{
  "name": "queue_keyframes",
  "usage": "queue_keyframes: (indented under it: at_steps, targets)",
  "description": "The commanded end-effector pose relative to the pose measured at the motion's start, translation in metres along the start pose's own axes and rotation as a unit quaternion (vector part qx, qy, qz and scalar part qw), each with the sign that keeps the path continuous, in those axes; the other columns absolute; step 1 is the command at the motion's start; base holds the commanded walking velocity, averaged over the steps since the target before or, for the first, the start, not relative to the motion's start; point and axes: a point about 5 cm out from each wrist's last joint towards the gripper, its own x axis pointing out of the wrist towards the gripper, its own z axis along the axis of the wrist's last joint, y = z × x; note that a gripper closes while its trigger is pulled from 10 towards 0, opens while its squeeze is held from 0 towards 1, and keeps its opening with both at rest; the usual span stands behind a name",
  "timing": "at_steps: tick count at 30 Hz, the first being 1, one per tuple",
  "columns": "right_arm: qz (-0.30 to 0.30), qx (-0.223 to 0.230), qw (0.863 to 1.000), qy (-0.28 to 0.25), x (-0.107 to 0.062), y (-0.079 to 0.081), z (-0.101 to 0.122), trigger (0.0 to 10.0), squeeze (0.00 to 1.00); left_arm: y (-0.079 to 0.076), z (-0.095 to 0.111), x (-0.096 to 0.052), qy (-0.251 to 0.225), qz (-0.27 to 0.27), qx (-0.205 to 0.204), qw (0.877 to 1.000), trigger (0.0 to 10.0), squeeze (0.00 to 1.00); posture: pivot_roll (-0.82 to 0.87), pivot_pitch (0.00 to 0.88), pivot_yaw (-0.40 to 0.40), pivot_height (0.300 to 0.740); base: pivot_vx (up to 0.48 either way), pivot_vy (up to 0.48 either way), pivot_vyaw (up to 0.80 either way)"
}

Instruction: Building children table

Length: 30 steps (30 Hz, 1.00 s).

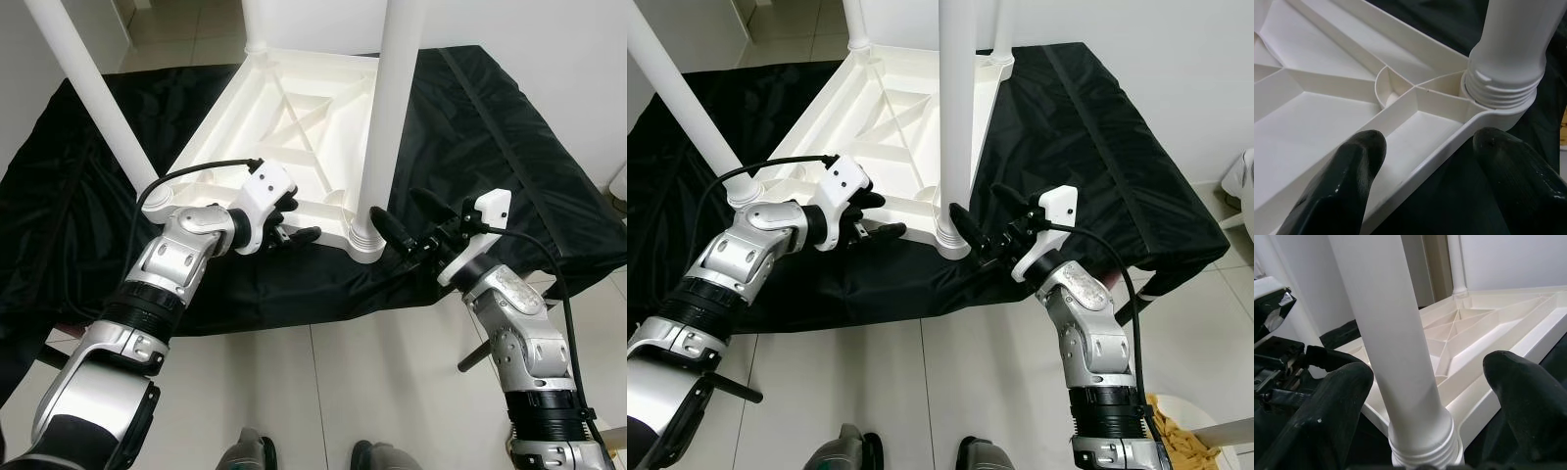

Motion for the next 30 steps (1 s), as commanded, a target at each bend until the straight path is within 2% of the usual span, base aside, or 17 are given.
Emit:
queue_keyframes:
  at_steps: [1, 12, 13, 17, 20, 22, 25, 30]
  targets:
    - [0.000, 0.011, 1.000, 0.003, -0.002, 0.004, -0.003, 10.0, 0.00, -0.002, -0.004, 0.001, 0.010, -0.016, -0.003, 1.000, 10.0, 0.00, -0.14, 0.092, 0.096, 0.740, 0.000, 0.000, 0.00]
    - [-0.006, 0.010, 1.000, 0.000, 0.004, 0.005, -0.003, 10.0, 0.00, -0.008, -0.009, 0.011, 0.027, -0.017, 0.000, 0.999, 10.0, 0.00, -0.14, 0.074, 0.095, 0.740, 0.000, 0.000, 0.00]
    - [-0.016, 0.008, 1.000, 0.002, 0.007, 0.002, -0.002, 10.0, 0.00, -0.002, -0.001, 0.014, 0.011, 0.015, 0.005, 1.000, 10.0, 0.00, -0.14, 0.071, 0.091, 0.740, 0.000, 0.000, 0.00]
    - [-0.020, 0.006, 1.000, 0.003, 0.008, 0.001, -0.002, 10.0, 0.00, 0.004, 0.006, 0.013, -0.002, 0.033, -0.003, 0.999, 10.0, 0.00, -0.14, 0.070, 0.091, 0.740, 0.000, 0.000, 0.00]
    - [-0.017, 0.003, 1.000, 0.003, 0.010, 0.002, -0.001, 10.0, 0.00, 0.010, 0.017, 0.006, -0.024, 0.042, -0.024, 0.999, 10.0, 0.00, -0.14, 0.071, 0.094, 0.740, 0.000, 0.000, 0.00]
    - [-0.016, 0.002, 1.000, 0.003, 0.011, 0.003, -0.001, 10.0, 0.00, 0.013, 0.021, 0.001, -0.037, 0.057, -0.054, 0.996, 10.0, 0.00, -0.13, 0.077, 0.095, 0.740, 0.000, 0.000, 0.00]
    - [-0.015, 0.002, 1.000, 0.001, 0.011, 0.004, 0.000, 10.0, 0.00, 0.014, 0.022, -0.007, -0.041, 0.072, -0.064, 0.995, 10.0, 0.00, -0.13, 0.087, 0.097, 0.740, 0.000, 0.000, 0.00]
    - [-0.012, -0.001, 1.000, 0.002, 0.016, 0.006, -0.003, 10.0, 0.00, 0.001, 0.023, -0.015, -0.052, 0.050, -0.076, 0.995, 10.0, 0.00, -0.11, 0.114, 0.092, 0.740, 0.000, 0.000, 0.00]
